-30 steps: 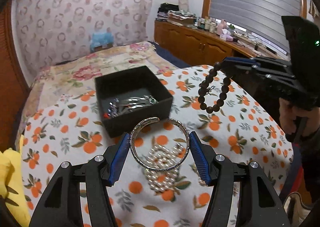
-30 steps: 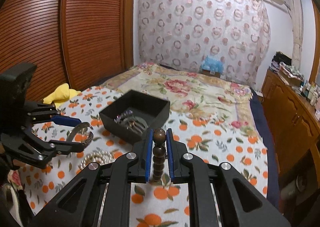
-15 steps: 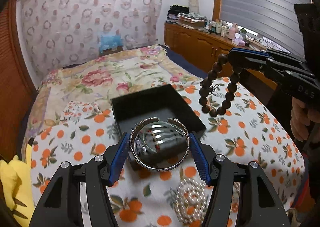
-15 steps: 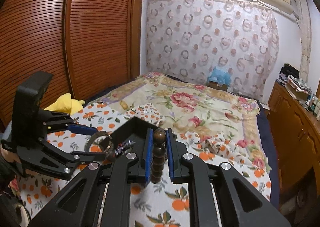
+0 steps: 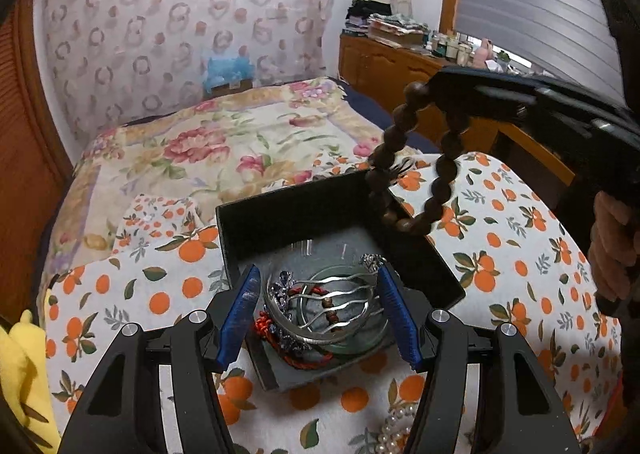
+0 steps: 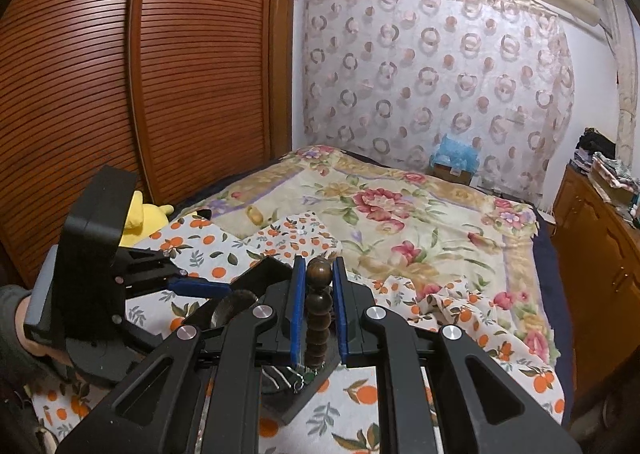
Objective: Organize jewelry
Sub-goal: 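Carry the bangle and beads over the box and release both into it, then move both open tools back to the pearl necklaces on the sheet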
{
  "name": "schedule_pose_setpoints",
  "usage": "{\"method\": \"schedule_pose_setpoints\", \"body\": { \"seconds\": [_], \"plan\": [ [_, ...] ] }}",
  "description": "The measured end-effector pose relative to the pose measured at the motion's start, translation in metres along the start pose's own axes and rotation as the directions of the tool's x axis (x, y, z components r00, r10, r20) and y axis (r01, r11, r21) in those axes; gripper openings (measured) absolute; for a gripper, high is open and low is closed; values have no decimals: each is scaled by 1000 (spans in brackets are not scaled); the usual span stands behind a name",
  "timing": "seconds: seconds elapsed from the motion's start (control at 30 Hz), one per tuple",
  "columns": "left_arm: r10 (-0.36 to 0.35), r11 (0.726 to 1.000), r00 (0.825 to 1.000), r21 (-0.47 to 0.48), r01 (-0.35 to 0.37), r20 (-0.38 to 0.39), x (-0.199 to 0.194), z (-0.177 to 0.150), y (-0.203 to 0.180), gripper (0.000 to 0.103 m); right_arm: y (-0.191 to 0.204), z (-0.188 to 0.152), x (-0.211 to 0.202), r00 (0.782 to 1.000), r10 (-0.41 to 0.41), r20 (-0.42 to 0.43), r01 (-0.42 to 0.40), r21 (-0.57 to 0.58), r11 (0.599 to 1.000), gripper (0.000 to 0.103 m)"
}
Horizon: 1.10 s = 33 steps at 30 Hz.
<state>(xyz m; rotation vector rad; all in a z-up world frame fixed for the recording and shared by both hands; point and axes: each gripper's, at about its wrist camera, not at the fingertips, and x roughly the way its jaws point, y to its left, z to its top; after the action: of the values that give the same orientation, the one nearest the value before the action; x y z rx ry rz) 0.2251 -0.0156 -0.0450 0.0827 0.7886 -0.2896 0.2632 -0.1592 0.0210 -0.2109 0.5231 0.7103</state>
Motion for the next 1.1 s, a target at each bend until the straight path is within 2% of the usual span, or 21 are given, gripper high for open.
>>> {"method": "schedule_pose_setpoints", "body": {
  "seconds": [0.37,0.57,0.77,0.87,1.1],
  "plan": [
    [29,999,998,-43,-27,51,-27,-12,10,58,3,-7,40,999,-7,-53,7,0,1000,15],
    [32,997,999,-68,-30,36,-36,-33,17,58,9,-18,50,996,0,-91,-1,-5,1000,15],
    [27,995,999,-95,-24,21,-43,-54,20,58,14,-22,45,995,20,-101,-19,9,1000,17],
    [22,995,1000,-99,-21,11,-45,-64,17,58,15,-23,38,996,20,-89,-19,13,1000,31],
    [0,993,1000,-117,0,-8,-50,-89,11,58,19,-35,7,997,6,-75,-5,12,1000,31]
  ]
}}
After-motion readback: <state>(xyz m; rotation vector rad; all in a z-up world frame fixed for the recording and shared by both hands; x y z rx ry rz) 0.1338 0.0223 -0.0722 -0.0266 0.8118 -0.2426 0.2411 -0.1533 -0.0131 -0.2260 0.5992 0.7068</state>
